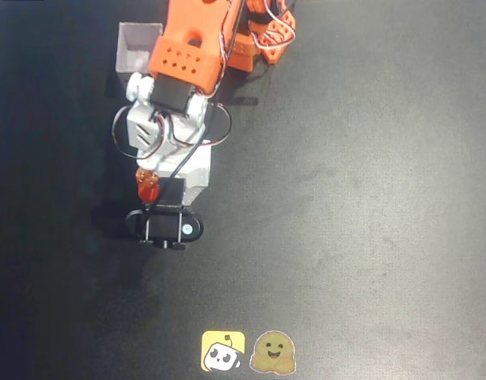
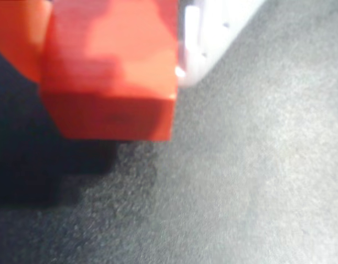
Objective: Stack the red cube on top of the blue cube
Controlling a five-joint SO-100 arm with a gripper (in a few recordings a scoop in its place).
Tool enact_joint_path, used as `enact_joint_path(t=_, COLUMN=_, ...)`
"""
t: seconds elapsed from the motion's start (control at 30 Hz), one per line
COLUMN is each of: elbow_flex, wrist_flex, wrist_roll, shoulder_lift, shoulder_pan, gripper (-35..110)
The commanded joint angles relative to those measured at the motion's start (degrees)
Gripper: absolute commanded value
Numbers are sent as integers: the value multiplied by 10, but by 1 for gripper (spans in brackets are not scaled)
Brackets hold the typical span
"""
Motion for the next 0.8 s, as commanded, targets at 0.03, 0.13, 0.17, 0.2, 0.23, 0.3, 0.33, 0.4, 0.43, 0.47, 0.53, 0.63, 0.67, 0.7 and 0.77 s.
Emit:
enact_joint_path(t=0.03, elbow_flex=12, wrist_flex=-25, wrist_roll=-2, shoulder_lift=35, shoulder_pan=3, gripper=0)
enact_joint_path(t=0.13, elbow_flex=12, wrist_flex=-36, wrist_roll=-2, shoulder_lift=34, shoulder_pan=4, gripper=0)
enact_joint_path(t=0.17, elbow_flex=11, wrist_flex=-40, wrist_roll=-1, shoulder_lift=33, shoulder_pan=4, gripper=0)
enact_joint_path(t=0.2, elbow_flex=9, wrist_flex=-43, wrist_roll=0, shoulder_lift=32, shoulder_pan=4, gripper=0)
enact_joint_path(t=0.23, elbow_flex=3, wrist_flex=-43, wrist_roll=0, shoulder_lift=27, shoulder_pan=4, gripper=0)
enact_joint_path(t=0.3, elbow_flex=-10, wrist_flex=-43, wrist_roll=0, shoulder_lift=18, shoulder_pan=2, gripper=0)
enact_joint_path(t=0.33, elbow_flex=-15, wrist_flex=-43, wrist_roll=0, shoulder_lift=12, shoulder_pan=0, gripper=0)
enact_joint_path(t=0.4, elbow_flex=-33, wrist_flex=-41, wrist_roll=0, shoulder_lift=-5, shoulder_pan=-3, gripper=0)
enact_joint_path(t=0.43, elbow_flex=-43, wrist_flex=-41, wrist_roll=-1, shoulder_lift=-15, shoulder_pan=-4, gripper=0)
enact_joint_path(t=0.47, elbow_flex=-54, wrist_flex=-39, wrist_roll=-2, shoulder_lift=-27, shoulder_pan=-6, gripper=0)
enact_joint_path(t=0.53, elbow_flex=-68, wrist_flex=-38, wrist_roll=-4, shoulder_lift=-46, shoulder_pan=-10, gripper=0)
enact_joint_path(t=0.63, elbow_flex=-88, wrist_flex=-33, wrist_roll=-15, shoulder_lift=-59, shoulder_pan=-11, gripper=0)
enact_joint_path(t=0.67, elbow_flex=-90, wrist_flex=-29, wrist_roll=-15, shoulder_lift=-60, shoulder_pan=-11, gripper=0)
enact_joint_path(t=0.7, elbow_flex=-89, wrist_flex=-25, wrist_roll=-15, shoulder_lift=-58, shoulder_pan=-11, gripper=0)
enact_joint_path(t=0.77, elbow_flex=-69, wrist_flex=-25, wrist_roll=-16, shoulder_lift=-41, shoulder_pan=-10, gripper=0)
